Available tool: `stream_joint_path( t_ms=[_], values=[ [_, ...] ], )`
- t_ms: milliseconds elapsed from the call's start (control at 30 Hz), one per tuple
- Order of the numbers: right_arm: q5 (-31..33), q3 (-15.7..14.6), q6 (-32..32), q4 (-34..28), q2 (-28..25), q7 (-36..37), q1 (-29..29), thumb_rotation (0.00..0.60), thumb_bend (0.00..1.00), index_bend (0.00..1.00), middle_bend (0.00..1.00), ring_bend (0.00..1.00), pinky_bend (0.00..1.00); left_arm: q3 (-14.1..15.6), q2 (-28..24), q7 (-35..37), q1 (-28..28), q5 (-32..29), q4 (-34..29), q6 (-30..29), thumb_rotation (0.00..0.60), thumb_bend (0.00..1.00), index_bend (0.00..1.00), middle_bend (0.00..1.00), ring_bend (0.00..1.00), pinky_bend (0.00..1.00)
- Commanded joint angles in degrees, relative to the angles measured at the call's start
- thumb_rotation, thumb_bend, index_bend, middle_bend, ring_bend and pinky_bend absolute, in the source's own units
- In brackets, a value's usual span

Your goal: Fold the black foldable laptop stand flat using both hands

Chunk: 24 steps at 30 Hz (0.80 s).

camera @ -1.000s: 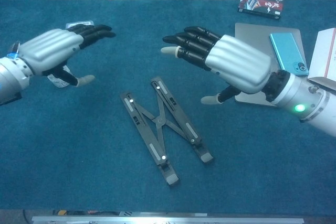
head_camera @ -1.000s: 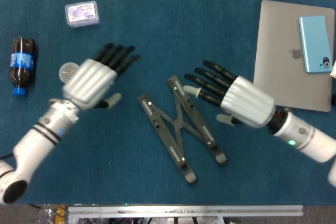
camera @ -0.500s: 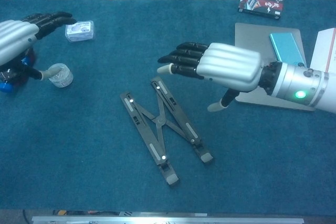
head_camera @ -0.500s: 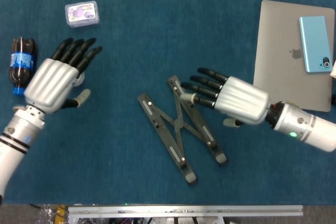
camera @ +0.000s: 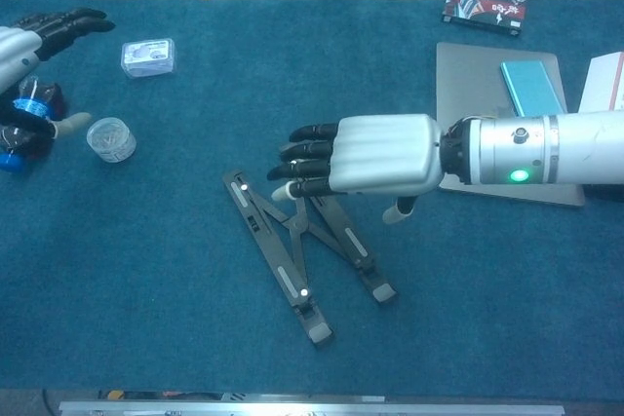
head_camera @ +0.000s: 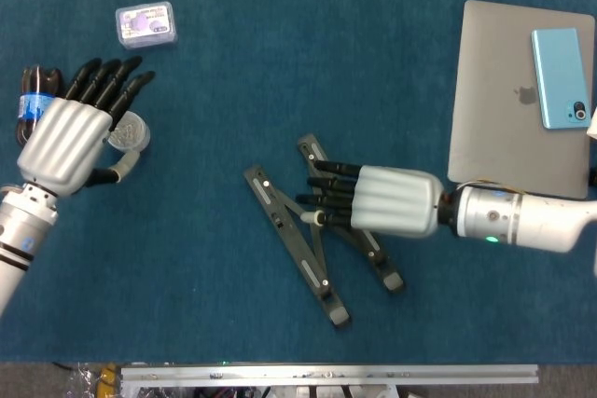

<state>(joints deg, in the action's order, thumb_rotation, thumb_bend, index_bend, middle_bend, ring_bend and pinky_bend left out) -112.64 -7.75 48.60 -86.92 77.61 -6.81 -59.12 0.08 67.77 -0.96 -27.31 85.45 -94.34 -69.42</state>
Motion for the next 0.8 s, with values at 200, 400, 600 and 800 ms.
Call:
stream_joint_path(
  t_ms=[200,400,600,800],
  values=[
    [-2.77,-0.38,-5.26,3.72,3.0,-4.24,-3.87,0.6,0.0,0.0,0.0,0.0,0.0,-0.41,-0.09,1.61,0.79,0.39,0.47,-0.51,0.6,0.32,0.0,0.0,0.0,0.0],
    [-4.57,-1.29,-5.06,7.44,6.31,-2.72,-5.91,0.6,0.0,0.0,0.0,0.0,0.0,-0.63,-0.07,2.82,1.18,0.76,1.1,-0.63,0.6,0.32,0.0,0.0,0.0,0.0],
    [-5.75,-1.67,-4.43,11.72,10.3,-2.01,-7.52,0.6,0.0,0.0,0.0,0.0,0.0,-1.0,-0.14,4.04,1.68,0.99,1.83,-1.12,0.6,0.32,0.0,0.0,0.0,0.0],
    [-5.29,-1.98,-5.5,13.51,12.63,-1.1,-9.08,0.6,0.0,0.0,0.0,0.0,0.0,-1.19,-0.65,5.85,2.19,1.1,2.39,-1.34,0.6,0.32,0.0,0.0,0.0,0.0]
  ],
)
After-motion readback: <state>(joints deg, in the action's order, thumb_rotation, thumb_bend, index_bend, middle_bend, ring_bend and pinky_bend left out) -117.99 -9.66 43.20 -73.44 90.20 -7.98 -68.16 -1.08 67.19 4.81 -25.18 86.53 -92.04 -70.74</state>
